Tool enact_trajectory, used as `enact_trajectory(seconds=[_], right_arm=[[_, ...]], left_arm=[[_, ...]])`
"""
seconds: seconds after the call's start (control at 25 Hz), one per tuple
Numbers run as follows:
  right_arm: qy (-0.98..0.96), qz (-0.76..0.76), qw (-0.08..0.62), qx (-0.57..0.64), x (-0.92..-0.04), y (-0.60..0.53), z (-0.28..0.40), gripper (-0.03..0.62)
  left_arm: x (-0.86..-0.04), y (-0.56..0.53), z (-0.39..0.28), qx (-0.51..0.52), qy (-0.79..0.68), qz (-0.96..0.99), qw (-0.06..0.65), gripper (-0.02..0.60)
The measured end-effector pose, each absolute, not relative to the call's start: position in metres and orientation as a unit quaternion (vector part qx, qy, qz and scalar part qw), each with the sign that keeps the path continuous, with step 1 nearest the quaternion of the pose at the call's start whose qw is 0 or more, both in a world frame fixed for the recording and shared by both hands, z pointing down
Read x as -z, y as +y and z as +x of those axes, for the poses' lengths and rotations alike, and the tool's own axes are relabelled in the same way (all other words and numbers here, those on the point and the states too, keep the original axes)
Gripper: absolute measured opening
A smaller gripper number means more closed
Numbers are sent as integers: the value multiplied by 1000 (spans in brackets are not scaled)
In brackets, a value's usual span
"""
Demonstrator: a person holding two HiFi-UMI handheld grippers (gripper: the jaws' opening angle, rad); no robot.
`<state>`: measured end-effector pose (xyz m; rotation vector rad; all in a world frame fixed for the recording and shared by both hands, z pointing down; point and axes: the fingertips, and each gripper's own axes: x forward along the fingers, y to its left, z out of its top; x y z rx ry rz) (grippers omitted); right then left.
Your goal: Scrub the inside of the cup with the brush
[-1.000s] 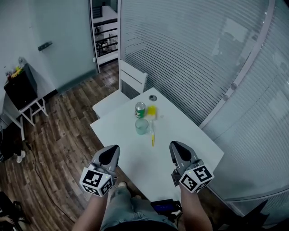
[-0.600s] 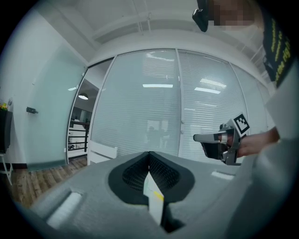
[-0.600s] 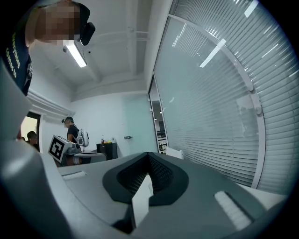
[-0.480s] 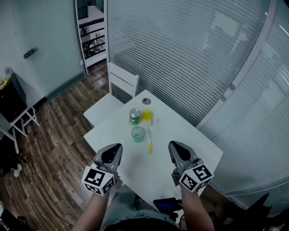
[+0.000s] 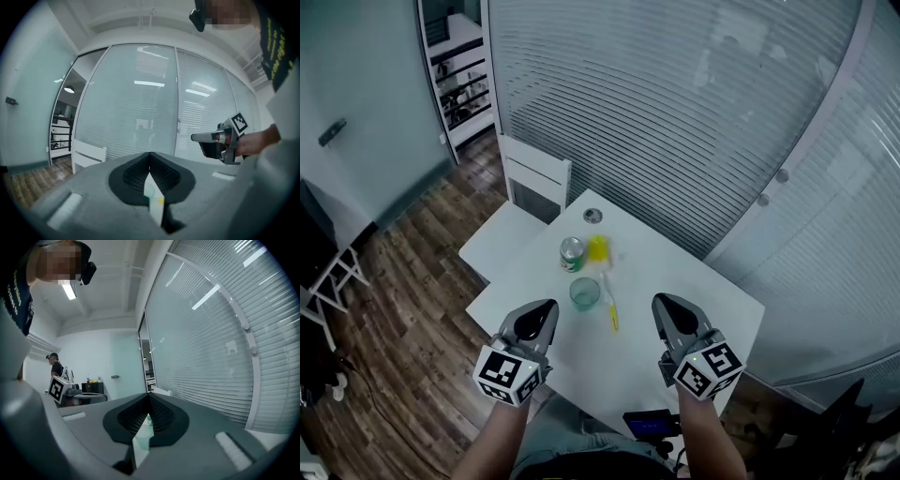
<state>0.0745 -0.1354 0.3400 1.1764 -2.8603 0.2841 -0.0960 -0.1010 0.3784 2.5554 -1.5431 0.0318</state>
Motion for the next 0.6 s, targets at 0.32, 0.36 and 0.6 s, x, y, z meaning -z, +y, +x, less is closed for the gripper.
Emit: enact_trajectory(seconds=[0.32,0.36,0.6], right_arm=[[-911,399,25,-104,-366,-149,63,3],[-909,402,27,-105,-369,-151,62,3],[-900,418,41,-116,-392,-165,62,3]], left_arm=[[-395,-127,-100,-13,-493,866,88,2],[-398,-129,-101,-13,-489,867,91,2],[-413,-143,-102,-16,-471,876,102,3]])
